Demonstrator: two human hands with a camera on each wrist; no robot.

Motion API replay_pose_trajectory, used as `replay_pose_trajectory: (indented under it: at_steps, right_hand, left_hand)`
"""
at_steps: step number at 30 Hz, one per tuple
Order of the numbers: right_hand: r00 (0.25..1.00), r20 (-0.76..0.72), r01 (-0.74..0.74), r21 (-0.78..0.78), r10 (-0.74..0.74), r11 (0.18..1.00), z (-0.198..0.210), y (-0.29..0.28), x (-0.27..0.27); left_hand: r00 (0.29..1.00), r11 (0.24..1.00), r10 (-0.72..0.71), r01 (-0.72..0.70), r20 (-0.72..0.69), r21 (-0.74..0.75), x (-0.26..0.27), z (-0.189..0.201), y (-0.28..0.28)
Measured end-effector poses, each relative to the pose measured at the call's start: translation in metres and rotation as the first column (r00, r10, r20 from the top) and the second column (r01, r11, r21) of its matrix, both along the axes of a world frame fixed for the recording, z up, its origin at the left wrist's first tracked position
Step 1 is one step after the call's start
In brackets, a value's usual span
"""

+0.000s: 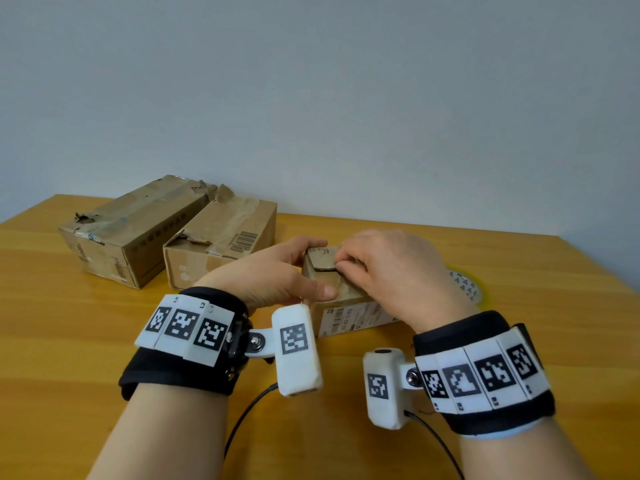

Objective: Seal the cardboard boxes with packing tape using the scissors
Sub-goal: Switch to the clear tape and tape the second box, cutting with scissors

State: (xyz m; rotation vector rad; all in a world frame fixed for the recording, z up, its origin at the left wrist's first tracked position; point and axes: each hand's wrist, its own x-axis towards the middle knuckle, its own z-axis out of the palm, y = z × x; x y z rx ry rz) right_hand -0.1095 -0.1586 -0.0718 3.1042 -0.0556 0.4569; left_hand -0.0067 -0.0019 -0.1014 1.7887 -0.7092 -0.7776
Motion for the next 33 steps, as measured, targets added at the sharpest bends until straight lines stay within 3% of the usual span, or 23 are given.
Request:
replay_pose_trajectory:
  at_steps: [7,13,17,19,22,25,30,33]
  right_hand:
    - [0.999,-0.037,0.011,-0.009,-0.012,1.0,-0.003,0.005,0.003]
    - [0.991,-0.131,0.021,0.221,0.008,0.975,0.002,0.003,-0.002]
    - [0.912,-0.409,0.078,0.097,-0.032,0.992,0.014,0.007,0.001]
    - [0.874,-0.482,0.09,0.043,-0.058,0.995,0.019,0.011,0.001]
    - [0.919,-0.39,0.107,0.11,-0.056,0.988,0.016,0.012,0.0]
    - [0.908,-0.414,0.115,0.103,-0.063,0.988,0.014,0.013,-0.004]
    - [0.989,-0.097,0.143,0.358,-0.115,0.923,0.023,-0.003,-0.022]
    - [0.991,-0.032,0.13,0.442,-0.129,0.888,0.022,-0.011,-0.031]
  left_hand:
    - [0.999,0.998,0.025,-0.028,0.047,0.055,-0.002,0.003,-0.001]
    - [0.992,0.992,0.122,-0.12,-0.043,0.039,-0.004,-0.001,-0.007]
    - [0.986,0.986,0.158,-0.154,-0.054,0.06,-0.004,-0.001,-0.011]
    - [0.986,0.984,0.165,-0.162,-0.031,0.081,-0.005,0.0,-0.014]
    - [0.985,0.98,0.174,-0.172,-0.015,0.1,-0.005,0.0,-0.017]
    - [0.985,0.981,0.172,-0.17,-0.019,0.099,-0.005,0.0,-0.016]
    - [0.97,0.97,0.243,-0.243,-0.023,0.016,-0.005,0.003,-0.009]
    - [0.953,0.954,0.301,-0.301,0.028,-0.007,-0.001,0.009,-0.004]
